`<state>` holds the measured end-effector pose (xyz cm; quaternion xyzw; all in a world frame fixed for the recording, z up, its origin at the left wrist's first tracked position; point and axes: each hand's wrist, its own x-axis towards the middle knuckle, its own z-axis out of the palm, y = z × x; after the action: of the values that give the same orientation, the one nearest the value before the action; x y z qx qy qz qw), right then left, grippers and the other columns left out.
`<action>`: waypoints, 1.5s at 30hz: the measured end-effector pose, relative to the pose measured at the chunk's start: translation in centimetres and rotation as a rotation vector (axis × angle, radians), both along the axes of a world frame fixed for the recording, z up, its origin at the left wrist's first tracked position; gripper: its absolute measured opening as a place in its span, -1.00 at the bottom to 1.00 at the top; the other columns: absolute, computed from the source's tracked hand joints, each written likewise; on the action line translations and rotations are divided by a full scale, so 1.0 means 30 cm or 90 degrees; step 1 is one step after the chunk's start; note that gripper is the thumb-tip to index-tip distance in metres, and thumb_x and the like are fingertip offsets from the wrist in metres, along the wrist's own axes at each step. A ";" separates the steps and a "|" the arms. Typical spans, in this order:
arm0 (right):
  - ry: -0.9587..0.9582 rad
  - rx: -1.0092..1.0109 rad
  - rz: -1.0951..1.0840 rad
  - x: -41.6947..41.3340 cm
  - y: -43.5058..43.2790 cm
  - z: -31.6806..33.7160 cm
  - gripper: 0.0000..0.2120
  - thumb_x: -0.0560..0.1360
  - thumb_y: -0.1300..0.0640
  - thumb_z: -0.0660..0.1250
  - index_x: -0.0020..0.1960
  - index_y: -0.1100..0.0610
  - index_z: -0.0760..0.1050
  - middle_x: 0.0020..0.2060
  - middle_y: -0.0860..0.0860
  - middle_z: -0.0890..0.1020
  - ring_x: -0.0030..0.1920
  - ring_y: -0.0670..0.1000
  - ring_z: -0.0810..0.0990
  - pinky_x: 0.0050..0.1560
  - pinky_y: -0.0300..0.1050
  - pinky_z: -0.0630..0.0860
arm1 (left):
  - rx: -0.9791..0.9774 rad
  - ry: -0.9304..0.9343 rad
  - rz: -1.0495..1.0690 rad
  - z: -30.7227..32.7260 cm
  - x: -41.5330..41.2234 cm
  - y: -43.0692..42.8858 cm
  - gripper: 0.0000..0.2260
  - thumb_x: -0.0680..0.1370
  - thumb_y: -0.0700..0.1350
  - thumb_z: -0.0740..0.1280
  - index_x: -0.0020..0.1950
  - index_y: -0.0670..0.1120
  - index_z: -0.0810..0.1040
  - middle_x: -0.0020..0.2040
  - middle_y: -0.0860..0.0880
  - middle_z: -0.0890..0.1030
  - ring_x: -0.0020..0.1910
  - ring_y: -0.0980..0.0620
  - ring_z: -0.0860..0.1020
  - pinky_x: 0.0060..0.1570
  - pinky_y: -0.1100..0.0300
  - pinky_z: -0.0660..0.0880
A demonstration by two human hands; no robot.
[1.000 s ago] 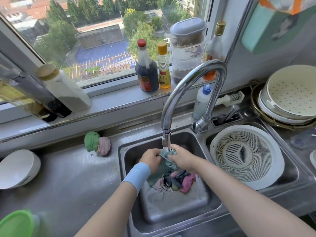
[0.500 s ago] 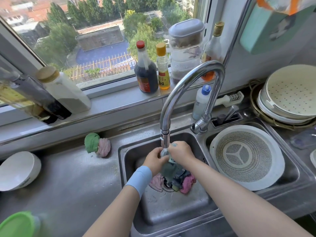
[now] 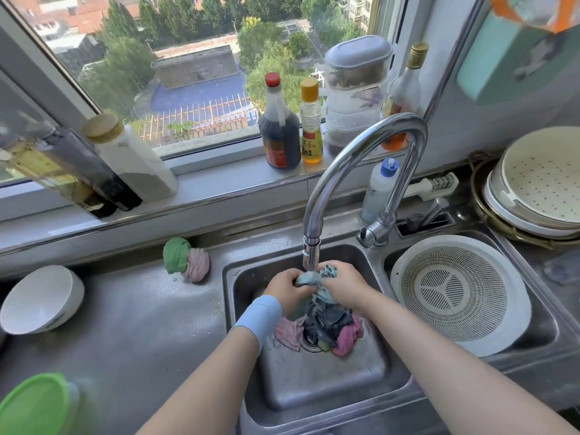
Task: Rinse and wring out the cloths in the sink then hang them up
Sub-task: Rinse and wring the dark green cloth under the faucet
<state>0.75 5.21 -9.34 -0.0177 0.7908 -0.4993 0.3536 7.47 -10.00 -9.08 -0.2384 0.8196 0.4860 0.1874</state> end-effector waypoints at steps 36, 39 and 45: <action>0.076 0.073 -0.105 0.018 -0.084 -0.016 -0.60 0.54 -0.16 0.21 -0.36 0.05 0.48 -0.35 0.02 0.59 -0.22 0.10 0.53 -0.18 -0.04 0.41 | 0.513 -0.011 0.247 0.004 0.053 0.047 -0.78 0.64 -0.05 0.25 0.23 0.09 0.60 0.13 -0.11 0.68 0.03 -0.14 0.64 0.15 -0.17 0.55; 0.075 0.077 -0.041 0.050 -0.117 -0.026 -0.75 0.56 0.01 0.18 -0.18 0.11 0.52 -0.12 0.09 0.59 -0.06 0.13 0.56 -0.09 -0.05 0.44 | 0.484 0.031 0.347 -0.023 0.071 0.044 -0.71 0.64 -0.26 0.22 0.33 -0.08 0.54 0.13 -0.19 0.67 0.05 -0.17 0.65 0.17 -0.16 0.55; 0.085 -0.049 0.049 0.121 -0.084 -0.044 -0.68 0.56 -0.06 0.32 0.29 -0.20 0.42 0.16 -0.16 0.56 0.16 -0.11 0.52 0.14 -0.30 0.42 | 0.230 0.024 0.439 -0.035 0.071 0.004 -0.67 0.46 0.07 0.48 -0.02 -0.19 0.59 -0.06 -0.21 0.69 -0.02 -0.19 0.68 0.00 -0.10 0.64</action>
<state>4.36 2.69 -10.67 -0.0949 0.7916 -0.5131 0.3181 9.59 -9.88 -10.11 -0.4541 0.5959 0.6613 0.0366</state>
